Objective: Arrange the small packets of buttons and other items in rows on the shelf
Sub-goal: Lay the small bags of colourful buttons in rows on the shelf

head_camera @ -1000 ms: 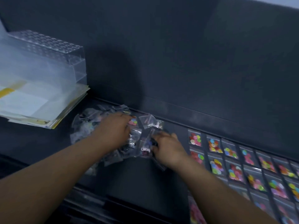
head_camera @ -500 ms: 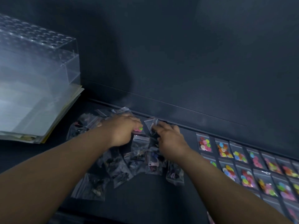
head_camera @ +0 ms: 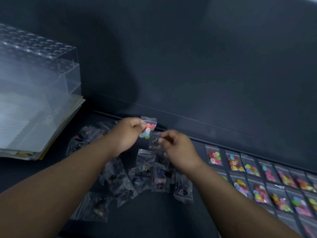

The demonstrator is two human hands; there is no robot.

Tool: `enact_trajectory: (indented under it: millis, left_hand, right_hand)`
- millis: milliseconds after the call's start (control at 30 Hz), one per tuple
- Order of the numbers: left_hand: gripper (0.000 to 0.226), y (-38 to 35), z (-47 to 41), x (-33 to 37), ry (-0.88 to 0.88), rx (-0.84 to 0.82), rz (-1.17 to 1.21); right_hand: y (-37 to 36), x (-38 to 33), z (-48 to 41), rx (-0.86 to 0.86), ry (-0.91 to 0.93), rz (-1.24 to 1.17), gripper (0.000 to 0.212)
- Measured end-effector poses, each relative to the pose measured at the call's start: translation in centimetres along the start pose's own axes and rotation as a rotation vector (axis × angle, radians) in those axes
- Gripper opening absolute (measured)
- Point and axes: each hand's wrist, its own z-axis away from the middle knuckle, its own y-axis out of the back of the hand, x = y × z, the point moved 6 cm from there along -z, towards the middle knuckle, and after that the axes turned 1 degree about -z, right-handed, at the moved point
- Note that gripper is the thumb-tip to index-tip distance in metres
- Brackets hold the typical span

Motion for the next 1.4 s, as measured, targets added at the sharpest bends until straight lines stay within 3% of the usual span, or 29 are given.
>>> enact_trajectory:
  millis: [100, 167, 267, 433, 667, 833, 1100, 1200, 1267, 1333, 1400]
  left_hand:
    - [0.017, -0.9, 0.9, 1.2, 0.063, -0.045, 0.133]
    - [0.016, -1.3, 1.3, 1.8, 0.077, -0.053, 0.170]
    - [0.018, -2.0, 1.7, 2.1, 0.134, -0.061, 0.180]
    - [0.010, -4.6, 2.2, 2.8, 0.209, -0.143, 0.300]
    - [0.016, -7.2, 2.0, 5.1, 0.102, -0.194, 0.162]
    - [0.016, -8.2, 1.8, 5.1, 0.117, -0.179, 0.126]
    - [0.003, -8.9, 2.0, 3.7, -0.054, -0.114, -0.461]
    - [0.022, -9.7, 2.3, 3.9, -0.164, -0.141, -0.689]
    - [0.035, -10.2, 2.6, 4.1, -0.200, -0.177, -0.822]
    - [0.053, -11.1, 3.2, 3.9, -0.201, -0.228, -0.952]
    - [0.069, -11.7, 3.8, 3.5, -0.181, -0.265, -1.023]
  right_hand:
    - [0.3, -0.7, -0.3, -0.031, -0.118, -0.439, 0.008]
    - [0.3, -1.1, -0.3, -0.085, -0.150, -0.559, 0.001]
    - [0.9, -0.7, -0.3, -0.077, -0.168, -0.566, 0.016]
    - [2.6, 0.5, 0.3, -0.057, -0.193, -0.539, 0.018]
    - [5.0, 0.9, 1.1, -0.037, -0.167, -0.621, 0.020]
    - [9.2, 2.9, 0.3, 0.170, -0.220, -0.692, 0.025]
    - [9.8, 7.9, 0.1, 0.103, -0.318, -0.131, 0.021]
    - [9.8, 7.9, 0.0, 0.125, -0.235, 0.208, 0.011]
    - [10.2, 7.4, 0.6, 0.166, -0.156, 0.443, 0.033]
    - [9.9, 6.5, 1.7, 0.172, 0.003, 0.568, 0.038]
    - [8.7, 6.5, 2.6, 0.074, 0.119, 0.708, 0.038]
